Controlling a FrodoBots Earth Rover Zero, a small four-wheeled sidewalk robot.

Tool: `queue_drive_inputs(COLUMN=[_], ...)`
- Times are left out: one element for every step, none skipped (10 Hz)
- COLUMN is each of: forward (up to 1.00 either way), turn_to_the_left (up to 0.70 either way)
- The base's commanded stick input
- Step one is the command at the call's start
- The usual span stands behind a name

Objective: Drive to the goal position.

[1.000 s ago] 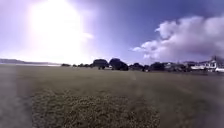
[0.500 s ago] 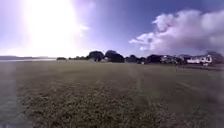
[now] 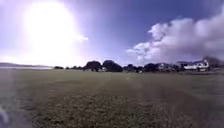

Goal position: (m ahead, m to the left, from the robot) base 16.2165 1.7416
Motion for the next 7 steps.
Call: queue_drive_inputs(forward=[0.70,0.70,0.70,0.70,0.70,0.70,0.70], turn_to_the_left=[0.00,0.00,0.00,0.00,0.00,0.00,0.00])
